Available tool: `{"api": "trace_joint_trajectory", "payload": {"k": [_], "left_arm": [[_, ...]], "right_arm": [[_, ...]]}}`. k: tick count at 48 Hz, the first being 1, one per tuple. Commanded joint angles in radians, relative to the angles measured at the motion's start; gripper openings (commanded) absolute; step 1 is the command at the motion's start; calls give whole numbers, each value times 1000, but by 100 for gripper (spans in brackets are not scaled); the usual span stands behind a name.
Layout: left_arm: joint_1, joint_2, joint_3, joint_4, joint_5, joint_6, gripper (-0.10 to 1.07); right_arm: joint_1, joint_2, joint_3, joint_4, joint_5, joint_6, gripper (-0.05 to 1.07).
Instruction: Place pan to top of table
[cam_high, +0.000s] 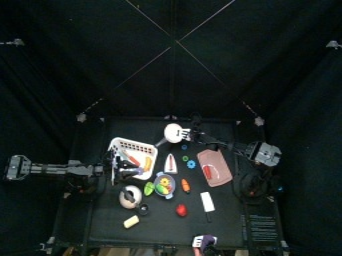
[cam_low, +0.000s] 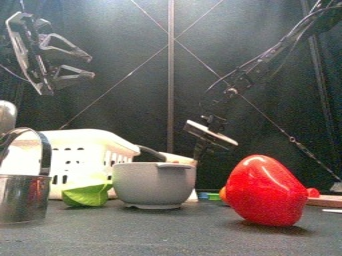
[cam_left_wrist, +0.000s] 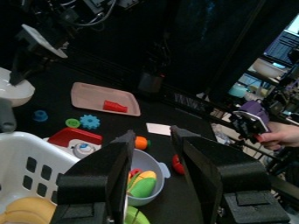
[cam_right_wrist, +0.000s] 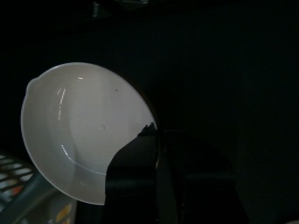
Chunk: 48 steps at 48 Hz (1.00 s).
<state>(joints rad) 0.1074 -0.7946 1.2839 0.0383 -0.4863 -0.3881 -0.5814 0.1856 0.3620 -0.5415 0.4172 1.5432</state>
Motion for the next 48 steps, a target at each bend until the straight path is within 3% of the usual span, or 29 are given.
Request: {"api": "trace_joint_trajectory", "payload": {"k": [1, 7, 25, 29, 40, 48], "left_arm": [[3, 2, -12, 0, -5, 2, 79], [3, 3, -11, 0, -5, 2, 79], [3, 2, -11, 0, -5, 2, 79], [3, 3, -11, 0, -5, 2, 79], [3, 2, -11, 0, -5, 2, 79], [3, 2, -11, 0, -5, 0, 79]], "right_arm": [[-14, 11, -58, -21, 72, -6, 32], [-11, 49, -86, -28, 129, -14, 32], [-8, 77, -61, -32, 127, -14, 35], [-6, 78, -55, -34, 127, -11, 40], [-6, 78, -51, -34, 129, -6, 68], [-5, 77, -46, -34, 133, -9, 78]]}}
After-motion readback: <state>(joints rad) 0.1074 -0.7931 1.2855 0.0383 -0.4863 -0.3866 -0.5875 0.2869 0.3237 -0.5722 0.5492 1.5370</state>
